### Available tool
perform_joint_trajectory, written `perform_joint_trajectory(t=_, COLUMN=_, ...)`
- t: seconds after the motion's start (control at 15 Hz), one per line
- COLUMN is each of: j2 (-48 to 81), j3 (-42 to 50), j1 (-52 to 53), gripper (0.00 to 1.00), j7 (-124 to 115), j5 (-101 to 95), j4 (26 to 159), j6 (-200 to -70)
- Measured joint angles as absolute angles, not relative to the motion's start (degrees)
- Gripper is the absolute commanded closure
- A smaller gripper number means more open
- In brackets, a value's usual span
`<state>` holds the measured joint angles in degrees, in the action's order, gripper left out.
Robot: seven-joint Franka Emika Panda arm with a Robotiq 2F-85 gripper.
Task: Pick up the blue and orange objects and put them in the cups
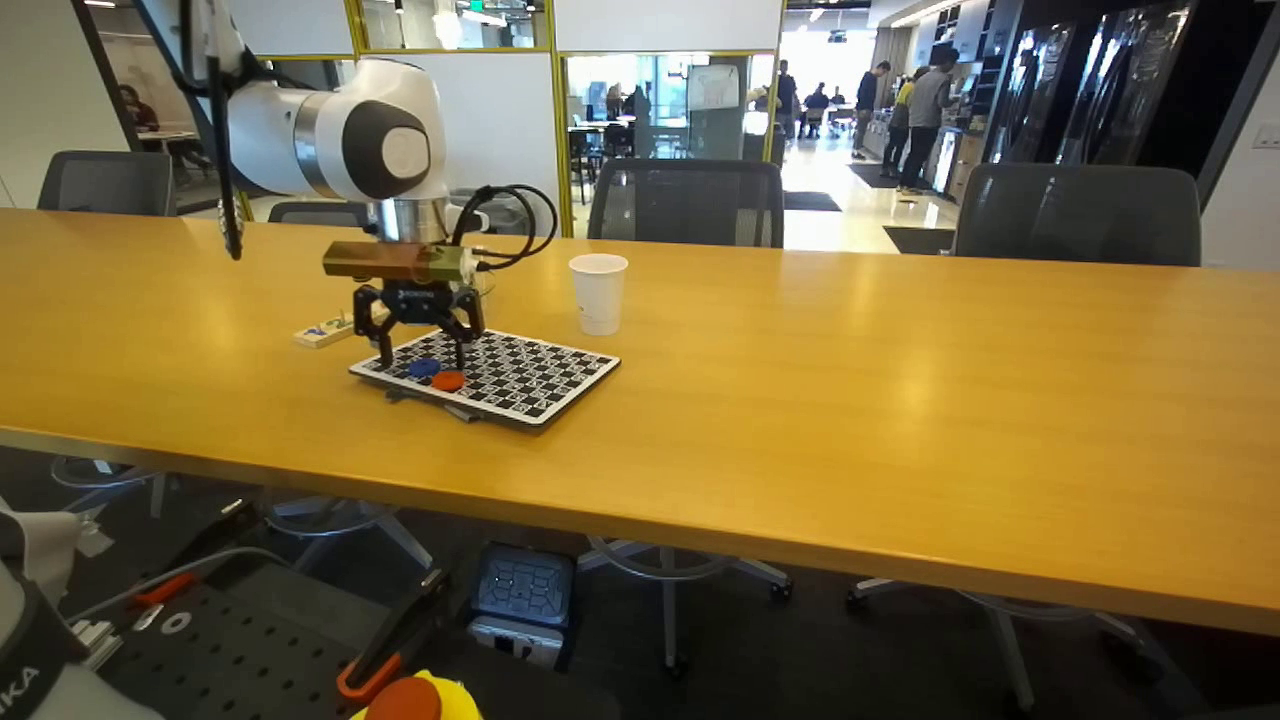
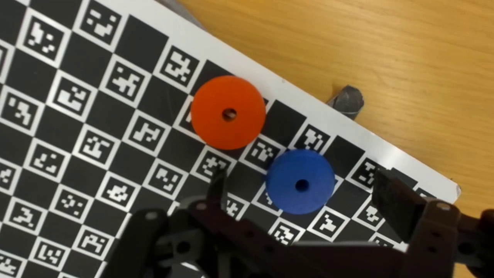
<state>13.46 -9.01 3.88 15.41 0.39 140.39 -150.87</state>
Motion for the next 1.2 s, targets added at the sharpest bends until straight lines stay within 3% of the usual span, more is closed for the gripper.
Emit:
perform_joint_trajectory(t=0.4, j2=12.98, j3=-8.93, j1=3.77, gripper=0.79, j7=15.40, j5=0.39, j4=140.59, j6=-152.41)
perform_joint_trajectory(t=1.2, j2=10.40, j3=-8.44, j1=3.87, gripper=0.78, j7=14.76, j5=-4.41, j4=135.63, j6=-151.06)
